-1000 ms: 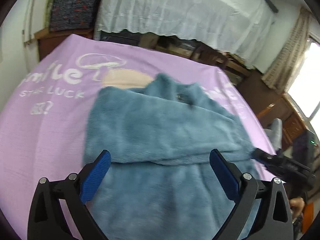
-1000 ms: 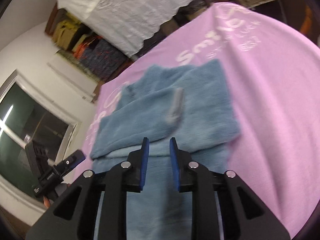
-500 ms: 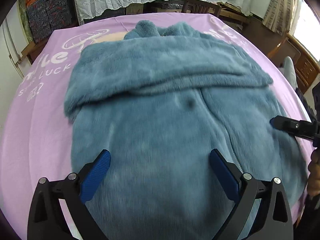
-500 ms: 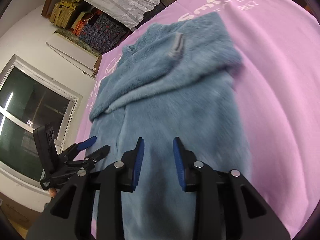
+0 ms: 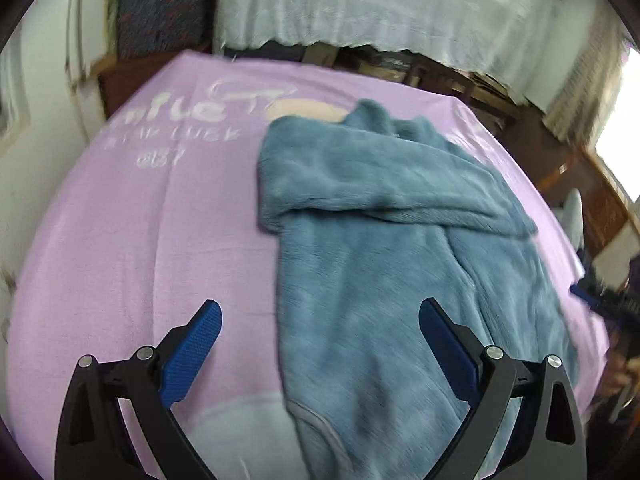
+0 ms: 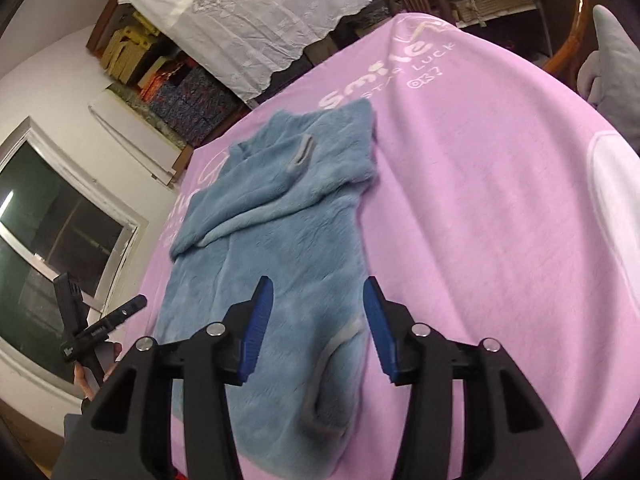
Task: Fold large clothes
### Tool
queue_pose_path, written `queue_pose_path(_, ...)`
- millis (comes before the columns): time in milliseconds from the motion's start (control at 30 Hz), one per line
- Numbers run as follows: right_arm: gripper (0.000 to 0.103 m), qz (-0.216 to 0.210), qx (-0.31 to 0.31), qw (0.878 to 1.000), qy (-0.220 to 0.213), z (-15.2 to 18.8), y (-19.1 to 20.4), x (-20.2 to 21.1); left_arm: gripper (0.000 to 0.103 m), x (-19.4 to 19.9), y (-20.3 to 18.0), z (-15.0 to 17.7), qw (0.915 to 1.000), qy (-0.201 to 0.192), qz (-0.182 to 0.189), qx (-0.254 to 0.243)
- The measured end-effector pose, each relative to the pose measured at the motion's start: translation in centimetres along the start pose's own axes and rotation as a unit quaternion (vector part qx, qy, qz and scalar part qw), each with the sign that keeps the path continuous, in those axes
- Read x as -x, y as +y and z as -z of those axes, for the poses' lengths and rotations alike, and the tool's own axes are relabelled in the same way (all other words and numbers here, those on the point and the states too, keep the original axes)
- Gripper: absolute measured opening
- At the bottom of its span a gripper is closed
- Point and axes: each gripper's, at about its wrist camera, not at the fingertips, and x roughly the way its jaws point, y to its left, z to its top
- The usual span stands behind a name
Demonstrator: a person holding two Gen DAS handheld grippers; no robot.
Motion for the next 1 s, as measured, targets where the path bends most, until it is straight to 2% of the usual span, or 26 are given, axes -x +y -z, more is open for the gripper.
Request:
queue_pose_path(167,0.047,0.006,-0.028,0.999,0.016,-1.2,-1.6,-2.8,0.088,-2.9,3.0,-1.0,0.997,0.044,0.038,0.052)
queue_pose_path(367,0.047,-0.014,-0.036,0.999,0.034,-2.2,-1.9,-4.8,0.086,-3.7,2.3,-2.6,0.9964,0.045,0.065,0.03)
queue_pose_path(467,0.047,-0.015,-0.036,0.999,0.038,-2.7,-1.5,-5.8,0.08,-4.7,1.7,-3.1,0.9966,0.054,0.056,0.027)
queue_pose_path(533,0.047,-0.021,-0.04,0.998,0.044,-2.7,-1.4,-6.4,0.075,-4.8,1.2,-3.0,0.996,0.06,0.063,0.021)
queue_pose_path(600,0.047,-0.024,-0.039,0.998,0.048,-2.4,-1.3,-6.5,0.064,-4.6,0.6,-2.3,0.9948,0.064,0.079,0.013)
queue_pose_path(700,0.047,-0.03,-0.036,0.998,0.049,-1.5,-1.4,-5.8,0.057,-3.6,-0.1,-0.5,0.995,0.063,0.078,-0.001)
queue_pose_path(833,0.047,-0.056,-0.033,0.996,0.06,1.1,-1.4,-4.0,0.056,-1.7,-0.3,2.3,0.993,0.063,0.1,0.002)
queue_pose_path(933,0.047,-0.079,-0.031,0.994,0.074,3.3,-1.3,-2.4,0.056,-0.2,-0.2,4.8,0.9858,0.076,0.149,0.012)
queue_pose_path(1000,0.047,-0.086,-0.02,0.993,0.078,4.7,-1.1,-1.3,0.054,0.6,-0.5,6.2,0.9835,0.079,0.163,0.007)
